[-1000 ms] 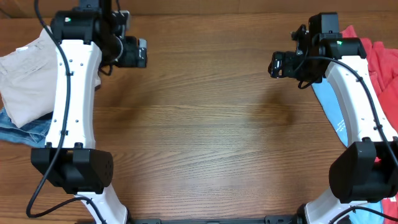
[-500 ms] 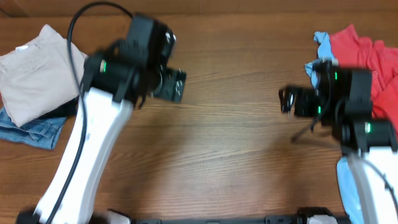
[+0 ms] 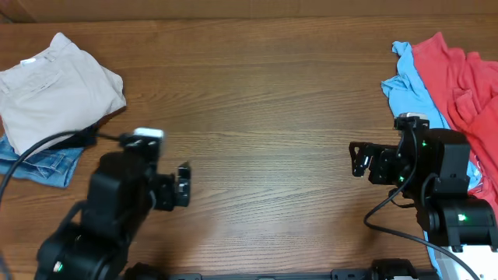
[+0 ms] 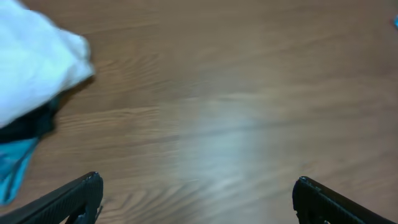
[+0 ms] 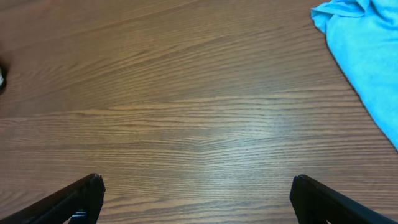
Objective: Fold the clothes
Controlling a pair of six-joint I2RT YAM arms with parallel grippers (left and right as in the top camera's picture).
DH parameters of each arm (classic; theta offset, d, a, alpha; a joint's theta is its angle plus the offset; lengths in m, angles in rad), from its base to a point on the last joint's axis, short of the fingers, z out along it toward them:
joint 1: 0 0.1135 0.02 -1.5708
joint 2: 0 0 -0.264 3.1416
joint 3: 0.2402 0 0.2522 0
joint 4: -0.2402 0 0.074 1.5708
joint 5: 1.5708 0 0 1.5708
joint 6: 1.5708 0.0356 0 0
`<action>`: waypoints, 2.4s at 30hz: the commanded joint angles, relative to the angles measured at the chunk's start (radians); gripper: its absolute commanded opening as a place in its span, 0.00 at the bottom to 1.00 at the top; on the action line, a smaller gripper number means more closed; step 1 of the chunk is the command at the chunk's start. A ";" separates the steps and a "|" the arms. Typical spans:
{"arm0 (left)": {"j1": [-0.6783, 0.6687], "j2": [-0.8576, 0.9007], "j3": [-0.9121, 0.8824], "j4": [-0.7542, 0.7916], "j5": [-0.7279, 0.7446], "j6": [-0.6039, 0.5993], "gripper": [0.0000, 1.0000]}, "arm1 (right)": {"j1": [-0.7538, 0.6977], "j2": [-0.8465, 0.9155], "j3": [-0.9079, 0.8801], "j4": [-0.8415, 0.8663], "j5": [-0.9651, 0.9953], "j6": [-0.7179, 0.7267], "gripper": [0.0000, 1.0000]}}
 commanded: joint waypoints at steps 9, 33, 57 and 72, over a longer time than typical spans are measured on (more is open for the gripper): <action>0.485 -0.057 -0.048 0.113 0.050 0.085 1.00 | -0.003 0.113 -0.008 0.085 0.019 0.001 1.00; 0.567 -0.228 -0.126 0.012 0.329 0.131 1.00 | -0.003 -0.232 -0.060 -0.080 0.127 0.106 1.00; 0.161 -0.089 -0.167 0.063 0.180 0.116 1.00 | -0.003 -0.232 -0.060 -0.103 0.142 0.109 1.00; 0.161 -0.005 -0.167 0.058 0.188 0.113 1.00 | -0.003 -0.232 -0.060 -0.102 0.142 0.109 1.00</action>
